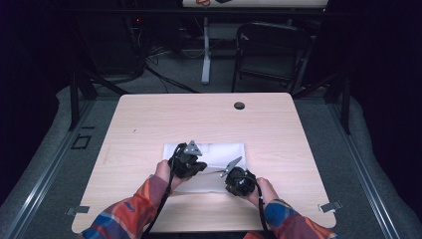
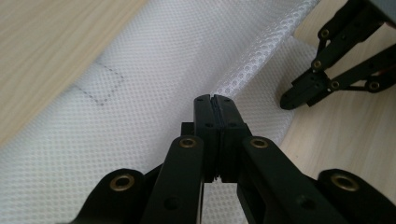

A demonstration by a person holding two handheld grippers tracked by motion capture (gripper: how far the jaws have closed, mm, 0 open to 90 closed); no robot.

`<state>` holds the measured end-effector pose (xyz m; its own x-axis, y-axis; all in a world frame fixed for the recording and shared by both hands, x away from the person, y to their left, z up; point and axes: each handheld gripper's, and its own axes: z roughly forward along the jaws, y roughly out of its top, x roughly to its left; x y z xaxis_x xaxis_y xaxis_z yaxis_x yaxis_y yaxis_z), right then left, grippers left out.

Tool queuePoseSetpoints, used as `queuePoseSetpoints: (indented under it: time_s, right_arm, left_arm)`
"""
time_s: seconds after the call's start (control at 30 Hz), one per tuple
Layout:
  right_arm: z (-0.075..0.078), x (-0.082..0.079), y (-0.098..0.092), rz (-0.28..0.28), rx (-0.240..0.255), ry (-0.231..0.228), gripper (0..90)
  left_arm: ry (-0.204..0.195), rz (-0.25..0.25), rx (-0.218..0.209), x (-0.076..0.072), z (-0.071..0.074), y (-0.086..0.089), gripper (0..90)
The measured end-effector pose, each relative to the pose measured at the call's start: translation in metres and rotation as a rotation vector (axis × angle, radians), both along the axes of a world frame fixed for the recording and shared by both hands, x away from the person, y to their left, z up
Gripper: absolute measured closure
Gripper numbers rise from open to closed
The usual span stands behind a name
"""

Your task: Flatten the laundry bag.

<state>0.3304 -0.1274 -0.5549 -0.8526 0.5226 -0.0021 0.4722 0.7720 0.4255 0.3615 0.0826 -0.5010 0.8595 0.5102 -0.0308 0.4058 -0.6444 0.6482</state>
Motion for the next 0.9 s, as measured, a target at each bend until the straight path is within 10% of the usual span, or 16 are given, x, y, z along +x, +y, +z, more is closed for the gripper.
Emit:
queuePoseSetpoints:
  time_s: [0.9]
  right_arm:
    - [0.003,-0.004,-0.008,0.027,-0.022,0.072,90.0]
  left_arm:
    - [-0.117,0.017,0.131,0.045,0.054,-0.008,89.4]
